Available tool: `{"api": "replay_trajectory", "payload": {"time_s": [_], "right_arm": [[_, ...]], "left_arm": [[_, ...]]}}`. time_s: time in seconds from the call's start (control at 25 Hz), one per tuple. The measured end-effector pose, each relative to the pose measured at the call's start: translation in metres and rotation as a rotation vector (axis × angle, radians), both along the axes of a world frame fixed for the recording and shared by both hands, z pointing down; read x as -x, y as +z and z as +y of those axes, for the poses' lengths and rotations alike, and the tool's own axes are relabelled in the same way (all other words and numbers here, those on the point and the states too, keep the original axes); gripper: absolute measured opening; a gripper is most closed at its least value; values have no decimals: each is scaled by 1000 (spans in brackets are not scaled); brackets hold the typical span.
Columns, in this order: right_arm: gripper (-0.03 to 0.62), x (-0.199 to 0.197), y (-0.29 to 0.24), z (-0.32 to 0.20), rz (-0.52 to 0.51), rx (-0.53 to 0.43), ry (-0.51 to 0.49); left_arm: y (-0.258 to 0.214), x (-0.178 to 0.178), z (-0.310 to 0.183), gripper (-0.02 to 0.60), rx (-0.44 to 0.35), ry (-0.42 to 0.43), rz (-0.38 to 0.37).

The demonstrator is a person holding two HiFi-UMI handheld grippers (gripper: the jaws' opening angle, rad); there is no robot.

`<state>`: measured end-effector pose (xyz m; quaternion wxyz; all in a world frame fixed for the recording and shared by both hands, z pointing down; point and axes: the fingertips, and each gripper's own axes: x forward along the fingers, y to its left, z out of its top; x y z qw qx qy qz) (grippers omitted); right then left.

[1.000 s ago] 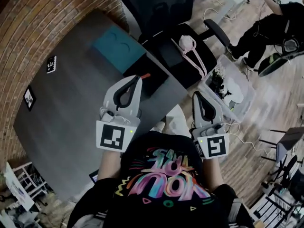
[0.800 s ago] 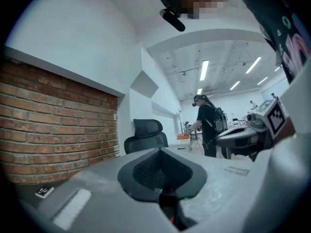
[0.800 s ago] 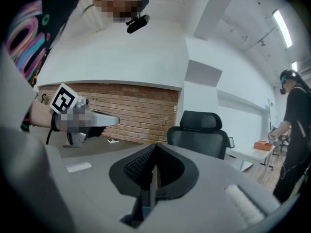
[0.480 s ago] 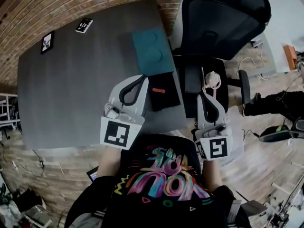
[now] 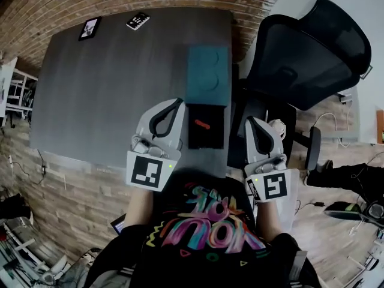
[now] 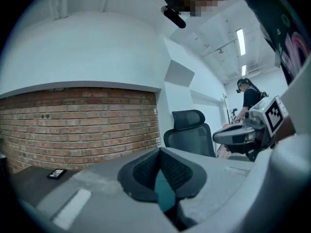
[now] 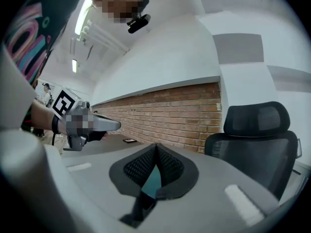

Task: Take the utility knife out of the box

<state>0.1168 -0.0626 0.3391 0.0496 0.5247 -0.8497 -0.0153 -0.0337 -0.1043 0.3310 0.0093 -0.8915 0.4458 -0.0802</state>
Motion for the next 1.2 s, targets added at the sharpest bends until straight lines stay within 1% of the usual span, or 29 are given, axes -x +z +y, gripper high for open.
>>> {"api": "replay_trajectory", "payload": {"time_s": [0.16,0.32,0.52,0.8,0.96,1.2], "right_arm": [[-2,-7,-3,-7,-4,-7,-30],[-2,-10,-2,-10,-17,-5,-17],[-2,-5,0,-16,-33,5,10],[-2,3,4,-24,-43,4,6],[-2,0,9,-28,-35,33,10],[-2,-6,13,-31,-36,41,10]], "left_arm": [[-1,-5,0,2,-3,-19,-16],[-4,-4,-2,2,-17,-9,-32],[0,1,-11,2,6,-3,-35],[8,-3,-18,2,14,34,-49],[12,-9,-22,2,18,54,-58],[22,-14,-24,2,52,59,-29]]}}
